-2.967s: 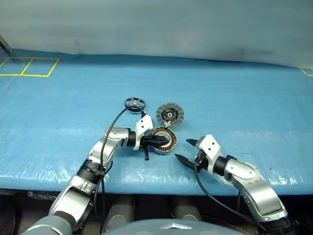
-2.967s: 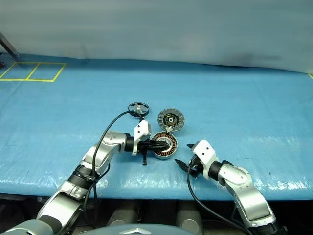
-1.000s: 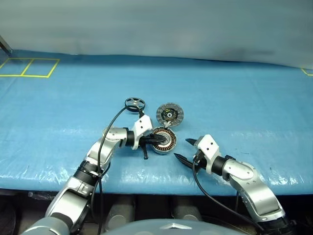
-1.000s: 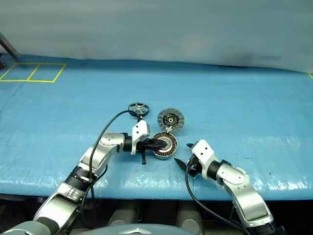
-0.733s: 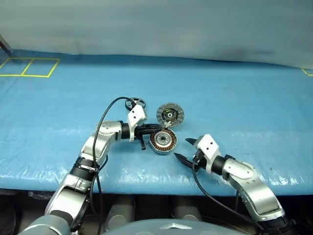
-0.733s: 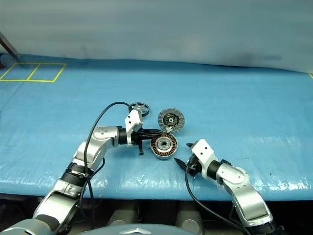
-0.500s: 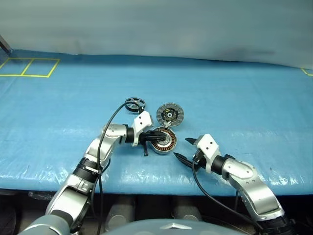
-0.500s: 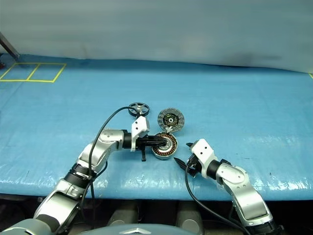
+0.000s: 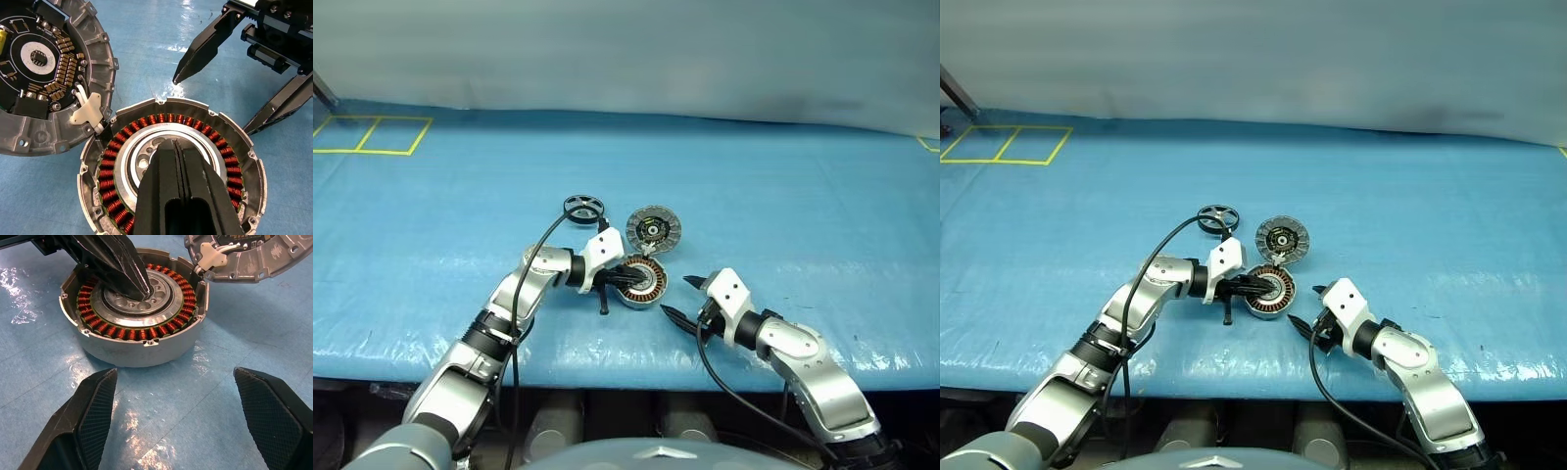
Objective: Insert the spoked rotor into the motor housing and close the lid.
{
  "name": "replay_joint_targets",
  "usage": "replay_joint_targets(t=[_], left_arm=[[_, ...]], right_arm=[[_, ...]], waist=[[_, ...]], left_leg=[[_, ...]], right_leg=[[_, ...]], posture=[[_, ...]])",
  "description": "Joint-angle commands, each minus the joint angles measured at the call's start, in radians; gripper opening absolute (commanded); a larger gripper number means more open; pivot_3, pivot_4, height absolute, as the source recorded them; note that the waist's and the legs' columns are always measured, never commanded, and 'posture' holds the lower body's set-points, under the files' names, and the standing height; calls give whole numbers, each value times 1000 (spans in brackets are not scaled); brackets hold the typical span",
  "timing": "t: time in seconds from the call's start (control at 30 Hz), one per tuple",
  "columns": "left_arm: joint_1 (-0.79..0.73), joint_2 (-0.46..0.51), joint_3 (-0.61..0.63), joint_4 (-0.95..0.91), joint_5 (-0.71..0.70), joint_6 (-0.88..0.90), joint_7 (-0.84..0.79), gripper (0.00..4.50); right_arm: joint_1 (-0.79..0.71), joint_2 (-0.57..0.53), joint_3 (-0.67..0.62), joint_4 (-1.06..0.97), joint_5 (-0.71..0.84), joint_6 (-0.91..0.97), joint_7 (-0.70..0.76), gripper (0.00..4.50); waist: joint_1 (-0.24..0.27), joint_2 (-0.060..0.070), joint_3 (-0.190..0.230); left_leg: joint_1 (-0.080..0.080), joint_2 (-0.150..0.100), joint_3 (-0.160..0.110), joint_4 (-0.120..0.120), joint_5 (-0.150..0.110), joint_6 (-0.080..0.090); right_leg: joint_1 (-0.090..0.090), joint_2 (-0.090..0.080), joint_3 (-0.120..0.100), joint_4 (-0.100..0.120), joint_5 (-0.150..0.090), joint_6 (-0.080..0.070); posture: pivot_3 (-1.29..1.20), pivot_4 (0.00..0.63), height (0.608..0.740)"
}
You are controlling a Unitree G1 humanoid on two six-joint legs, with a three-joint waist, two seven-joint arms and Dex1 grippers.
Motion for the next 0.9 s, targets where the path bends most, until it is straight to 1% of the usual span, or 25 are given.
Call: replay_joint_targets(t=[0.03,0.17,0.27,0.33,0.37,0.43,0.5,0.63,0.73,0.9], left_arm=[[9,10,-21,-1,21,6,-7,8],[13,-2,2,-11,2,3,8,8],[19,-36,78,-30,-52,-13,56,8],[26,-74,174,-70,-138,6,97,8],[29,-84,202,-83,-162,11,110,8],[39,-79,254,-127,-210,48,128,8],[55,-55,275,-166,-227,78,134,8],[88,-3,259,-190,-202,97,146,8],[105,5,268,-200,-197,97,179,8],[113,18,300,-170,-136,66,299,8]], right_arm=[[-2,7,-6,-16,0,-27,-7,4011],[-6,12,-2,-13,-1,-29,-5,4011],[-7,12,-1,-14,1,-31,-2,4011],[-6,14,-6,-24,11,-33,3,4011],[-6,15,-8,-26,13,-35,4,4011],[-7,16,-13,-32,22,-35,10,4011],[-11,15,-14,-34,27,-35,16,4011],[-25,11,-6,-24,26,-36,23,4011],[-35,13,-3,-27,31,-33,30,4011],[-40,11,-6,-41,40,-28,42,4011]], waist=[[0,0,0],[0,0,0],[0,0,0],[0,0,0],[0,0,0],[-2,0,0],[-4,0,0],[-4,0,0],[-1,0,0],[0,0,0]], left_leg=[[0,0,0,0,0,0],[0,0,0,0,0,0],[0,0,0,0,0,0],[0,0,0,0,0,0],[0,0,-1,0,0,0],[-1,0,-1,0,0,0],[0,0,0,0,0,0],[0,0,0,0,0,0],[0,0,0,0,0,0],[0,0,0,0,0,0]], right_leg=[[0,0,0,0,0,0],[0,0,0,0,0,0],[0,0,0,0,0,0],[0,0,0,0,0,0],[-1,0,0,0,0,0],[-1,0,0,0,0,0],[-1,0,0,0,0,0],[0,0,0,0,0,0],[-1,0,0,0,0,0],[0,0,0,0,0,0]], posture=[[0,150,740],[0,150,740],[0,150,740],[0,150,740],[0,150,740],[0,150,740],[0,150,740],[0,150,740],[0,150,740],[0,150,740]])
